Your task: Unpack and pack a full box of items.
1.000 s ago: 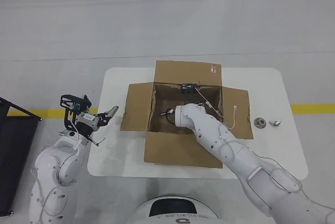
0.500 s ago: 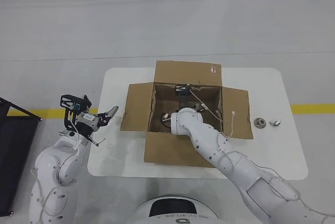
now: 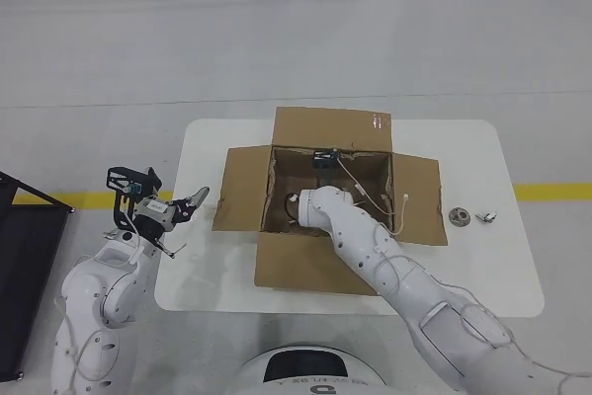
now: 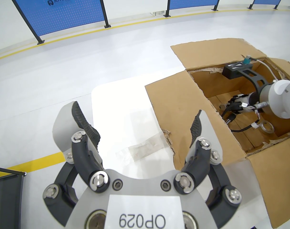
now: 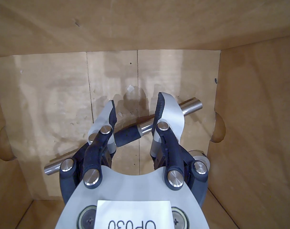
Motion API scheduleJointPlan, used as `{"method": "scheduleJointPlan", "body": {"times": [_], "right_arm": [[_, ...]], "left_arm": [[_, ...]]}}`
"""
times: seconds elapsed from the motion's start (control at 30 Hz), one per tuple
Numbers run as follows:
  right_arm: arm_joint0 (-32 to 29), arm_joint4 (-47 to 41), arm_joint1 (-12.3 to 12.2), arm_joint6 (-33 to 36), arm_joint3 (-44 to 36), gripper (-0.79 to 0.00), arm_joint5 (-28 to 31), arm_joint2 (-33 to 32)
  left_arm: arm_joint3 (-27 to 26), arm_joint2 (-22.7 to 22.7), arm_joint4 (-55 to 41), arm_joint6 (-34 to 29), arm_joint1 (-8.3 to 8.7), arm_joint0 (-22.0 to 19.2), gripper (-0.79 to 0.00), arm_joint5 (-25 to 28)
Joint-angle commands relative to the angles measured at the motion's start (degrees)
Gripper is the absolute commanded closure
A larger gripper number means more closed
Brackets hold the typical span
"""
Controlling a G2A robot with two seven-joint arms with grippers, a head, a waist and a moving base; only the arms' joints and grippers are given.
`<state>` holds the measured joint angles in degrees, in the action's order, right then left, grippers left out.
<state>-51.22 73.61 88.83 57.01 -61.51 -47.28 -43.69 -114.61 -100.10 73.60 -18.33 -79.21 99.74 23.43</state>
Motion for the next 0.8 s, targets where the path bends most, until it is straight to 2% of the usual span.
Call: {"method": "scheduleJointPlan", "body": {"times": [0.0,0.07,0.13,0.2,0.27,0.4,0.53,0.57,0.63,0.7,0.77], "right_arm": [[-0.6,1.1,0.2,-0.2,-1.4,-0.459,-0.2,-0.6],[-1.9,2.3,0.1,-0.7,-3.6,-0.585,-0.7,-2.2],[-3.8,3.6,-0.3,-1.1,-6.8,-0.637,-1.1,-4.8],[-6.4,4.6,-0.8,-1.6,-9.9,-0.628,-1.7,-8.5],[-9.1,5.1,-1.1,-1.5,-12.9,-0.523,-1.5,-12.0],[-12.8,7.1,-1.3,1.0,-16.1,-0.489,1.0,-16.3],[-14.5,9.2,-0.6,2.9,-17.1,-0.517,2.9,-17.8],[-14.6,9.4,-0.3,3.2,-16.9,-0.711,3.2,-18.0],[-14.3,9.8,0.2,4.2,-15.7,-0.693,4.2,-18.3],[-13.7,9.3,0.9,5.4,-14.2,-0.631,5.4,-18.5],[-12.7,9.0,1.4,6.2,-12.5,-0.533,6.2,-18.8]], "left_arm": [[0.0,0.0,0.0,0.0,0.00,0.0,-0.785,0.0],[0.0,0.0,0.0,0.0,0.00,0.0,-0.785,0.0],[0.0,0.0,0.0,0.0,0.00,0.0,-0.785,0.0],[0.0,0.0,0.0,0.0,0.00,0.0,-0.785,0.0],[0.0,0.0,0.0,0.0,0.00,0.0,-0.785,0.0],[0.0,0.0,0.0,0.0,0.00,0.0,-0.785,0.0],[0.0,0.0,0.0,0.0,0.00,0.0,-0.785,0.0],[0.0,0.0,0.0,0.0,0.00,0.0,-0.785,0.0],[0.0,0.0,0.0,0.0,0.00,0.0,-0.785,0.0],[0.0,0.0,0.0,0.0,0.00,0.0,-0.785,0.0],[0.0,0.0,0.0,0.0,0.00,0.0,-0.785,0.0]]}}
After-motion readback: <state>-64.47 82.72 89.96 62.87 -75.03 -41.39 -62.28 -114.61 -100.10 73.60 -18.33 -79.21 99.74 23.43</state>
